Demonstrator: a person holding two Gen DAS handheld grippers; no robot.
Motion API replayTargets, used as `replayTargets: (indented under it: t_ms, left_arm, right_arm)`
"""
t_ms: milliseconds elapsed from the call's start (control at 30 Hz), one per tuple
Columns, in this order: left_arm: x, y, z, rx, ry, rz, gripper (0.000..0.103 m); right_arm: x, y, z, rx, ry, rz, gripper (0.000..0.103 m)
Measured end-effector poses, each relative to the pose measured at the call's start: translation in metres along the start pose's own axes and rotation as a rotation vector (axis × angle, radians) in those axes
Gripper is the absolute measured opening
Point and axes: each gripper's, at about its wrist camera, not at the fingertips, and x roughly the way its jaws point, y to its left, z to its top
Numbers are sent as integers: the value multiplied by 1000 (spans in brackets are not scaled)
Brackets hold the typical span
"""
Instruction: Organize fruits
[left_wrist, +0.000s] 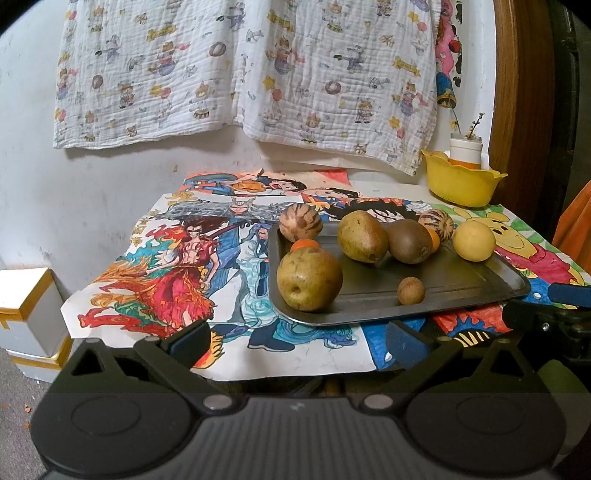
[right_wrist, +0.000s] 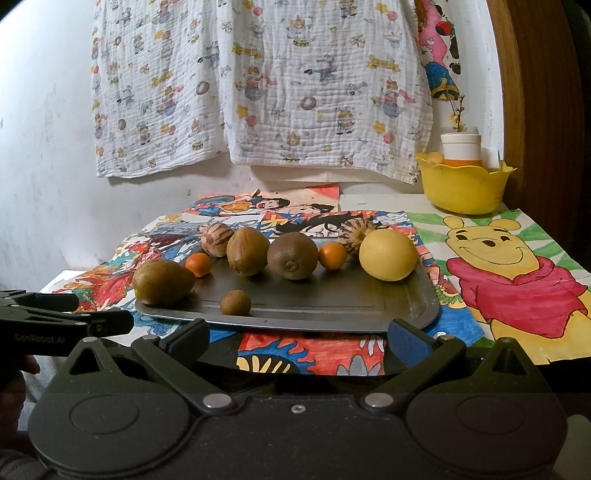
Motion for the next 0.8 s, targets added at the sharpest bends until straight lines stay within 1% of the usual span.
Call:
replayTargets:
  t_ms: [800]
  left_arm:
    - [1,0,-2,-3,5,-1,102]
  right_arm:
    - [0,1,-1,-3,0,1,102]
